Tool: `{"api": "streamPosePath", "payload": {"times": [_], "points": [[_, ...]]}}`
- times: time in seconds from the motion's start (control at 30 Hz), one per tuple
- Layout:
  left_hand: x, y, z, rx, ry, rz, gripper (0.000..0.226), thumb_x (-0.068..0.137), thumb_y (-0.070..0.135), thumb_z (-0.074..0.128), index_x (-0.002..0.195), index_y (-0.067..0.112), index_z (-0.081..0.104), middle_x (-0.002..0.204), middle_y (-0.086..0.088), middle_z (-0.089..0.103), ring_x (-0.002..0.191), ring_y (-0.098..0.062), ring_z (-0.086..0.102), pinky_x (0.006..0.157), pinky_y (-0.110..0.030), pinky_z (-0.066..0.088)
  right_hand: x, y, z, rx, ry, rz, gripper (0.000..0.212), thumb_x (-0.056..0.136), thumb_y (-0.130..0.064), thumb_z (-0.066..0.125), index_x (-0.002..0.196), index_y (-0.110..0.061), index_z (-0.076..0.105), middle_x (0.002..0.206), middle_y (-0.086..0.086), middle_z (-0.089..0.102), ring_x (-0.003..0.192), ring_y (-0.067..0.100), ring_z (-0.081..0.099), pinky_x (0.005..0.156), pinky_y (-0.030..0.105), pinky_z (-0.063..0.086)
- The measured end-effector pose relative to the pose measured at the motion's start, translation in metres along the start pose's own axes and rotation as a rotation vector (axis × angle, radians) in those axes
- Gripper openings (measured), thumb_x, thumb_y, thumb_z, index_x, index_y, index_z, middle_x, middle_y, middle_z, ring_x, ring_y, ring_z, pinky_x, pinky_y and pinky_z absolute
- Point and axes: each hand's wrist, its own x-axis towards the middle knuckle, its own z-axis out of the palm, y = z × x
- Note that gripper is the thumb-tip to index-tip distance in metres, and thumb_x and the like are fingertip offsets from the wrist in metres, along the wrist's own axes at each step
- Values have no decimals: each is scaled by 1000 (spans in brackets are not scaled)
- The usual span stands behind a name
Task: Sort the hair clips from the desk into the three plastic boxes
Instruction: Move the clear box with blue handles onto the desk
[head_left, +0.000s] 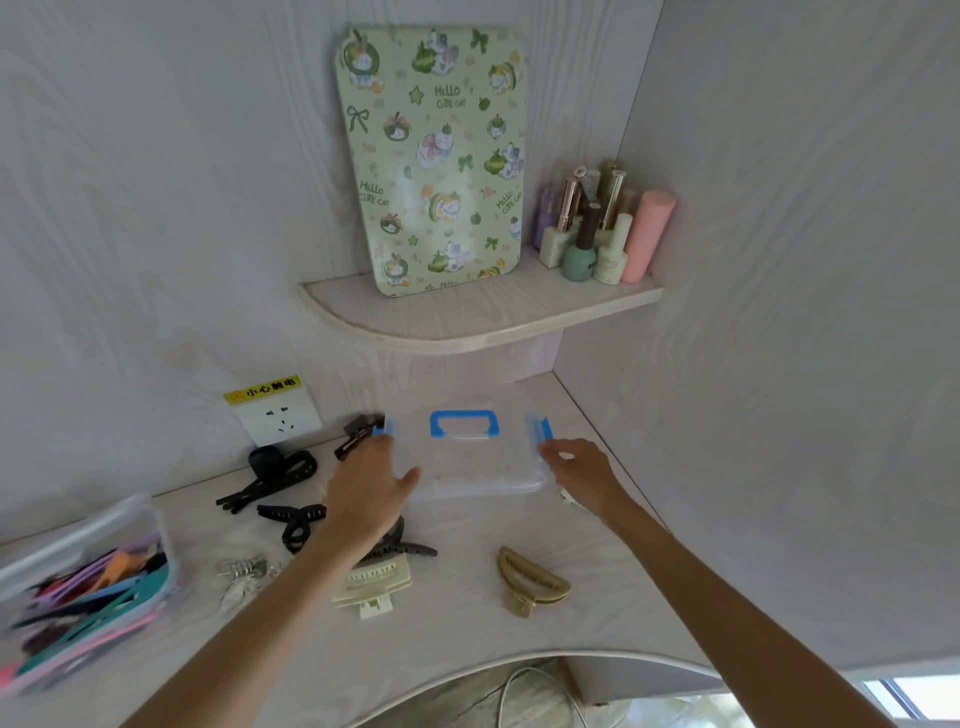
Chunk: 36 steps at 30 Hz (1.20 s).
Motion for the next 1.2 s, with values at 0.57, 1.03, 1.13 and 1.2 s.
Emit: {"api": "streamPosePath", "payload": {"times": [0.57, 1.03, 1.13, 1.2], "points": [[-15, 14, 15, 18, -113, -11, 131, 51, 67, 75, 148, 24, -1, 155, -17, -14, 144, -32, -7, 116, -42, 6, -39, -36, 23, -47, -141, -38, 43, 100, -32, 33, 139, -16, 38, 150, 4, 30, 137, 20, 32, 112, 31, 26], [-7, -39, -18, -291, -149, -240, 53, 91, 40, 51, 126, 0, 50, 88, -7, 62, 77, -15, 57, 67, -28, 42, -43, -45, 43, 136, -199, 142, 61, 93, -22, 50, 146, -15, 21, 136, 7, 43, 114, 21, 49, 88, 29, 42], [-16, -28, -18, -559, -141, -250, 65, 86, 40, 62, 141, 14, 39, 142, -5, 45, 127, -20, 45, 107, -35, 36, -43, -36, 22, 333, -154, 102, 77, 90, -25, 58, 147, -36, 7, 155, 2, 16, 136, 23, 34, 102, 38, 39], [-19, -22, -20, -652, -95, -232, 69, 84, 35, 65, 143, 19, 34, 147, 0, 38, 134, -18, 36, 111, -34, 29, -40, -31, 11, 302, -118, 79, 77, 85, -37, 63, 145, -40, 14, 155, 1, 17, 137, 24, 32, 107, 43, 34]]}}
